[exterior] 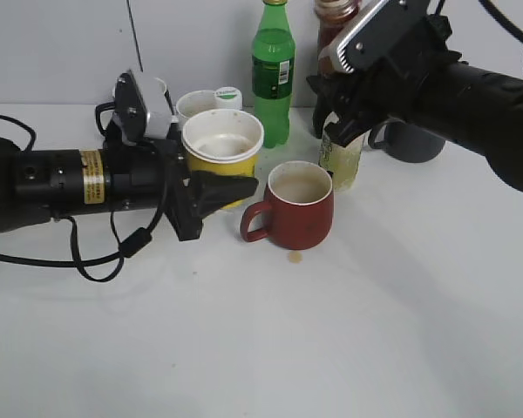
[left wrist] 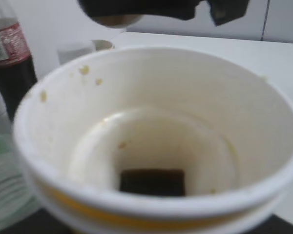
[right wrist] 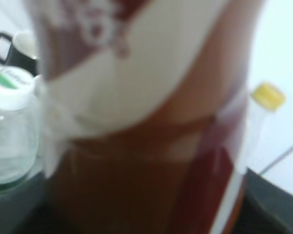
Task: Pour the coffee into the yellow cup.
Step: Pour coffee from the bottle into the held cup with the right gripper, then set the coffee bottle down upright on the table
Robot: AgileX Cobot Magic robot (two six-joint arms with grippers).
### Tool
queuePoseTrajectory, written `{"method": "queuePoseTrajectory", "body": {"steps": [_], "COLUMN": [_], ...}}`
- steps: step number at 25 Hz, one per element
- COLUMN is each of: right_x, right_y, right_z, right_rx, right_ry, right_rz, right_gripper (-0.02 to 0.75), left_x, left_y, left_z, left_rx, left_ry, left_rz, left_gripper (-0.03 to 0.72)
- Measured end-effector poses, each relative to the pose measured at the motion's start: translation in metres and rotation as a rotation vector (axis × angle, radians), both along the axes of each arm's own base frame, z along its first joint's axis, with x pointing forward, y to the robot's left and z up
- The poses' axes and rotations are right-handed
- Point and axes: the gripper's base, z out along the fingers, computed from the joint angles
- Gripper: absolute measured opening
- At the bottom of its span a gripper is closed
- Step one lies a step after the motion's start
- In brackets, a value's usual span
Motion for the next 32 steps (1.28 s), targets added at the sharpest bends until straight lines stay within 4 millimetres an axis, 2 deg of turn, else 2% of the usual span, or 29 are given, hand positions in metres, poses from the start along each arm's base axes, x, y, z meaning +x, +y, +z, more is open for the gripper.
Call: {"method": "queuePoseTrajectory", "body": {"steps": [6,11,14,18,24,29,32], "right_x": [-0.001,-0.01,-0.019,-0.019,-0.014,-0.011,-0.011], "right_y": [-0.023,-0.061,-0.077,-0.081,-0.082,-0.081,-0.081], "right_z": [-0.013,-0.034,-0.045,-0.065,-0.104,-0.121,-0.121], "right_rx": [0.244,0.365,0.39,0.401,0.394,0.39,0.393], "right_ry": [0.141,0.184,0.201,0.239,0.273,0.279,0.275], "right_rz": [-0.137,-0.254,-0.306,-0.356,-0.388,-0.393,-0.392], "right_gripper": [0.503,0.503,0.503,0.503,0.503,0.503,0.503], "left_x": [0.01,0.015,0.019,0.023,0.031,0.037,0.04], "left_y": [0.034,0.055,0.062,0.064,0.068,0.072,0.075], "left_z": [-0.005,-0.012,-0.014,-0.02,-0.046,-0.065,-0.079], "left_rx": [-0.001,0.026,0.038,0.025,0.016,-0.027,-0.075], "left_ry": [0.041,0.077,0.099,0.131,0.113,0.099,0.118], "left_rz": [0.139,0.229,0.293,0.355,0.428,0.5,0.565], "left_gripper": [0.37,0.37,0.369,0.369,0.369,0.369,0.369]}}
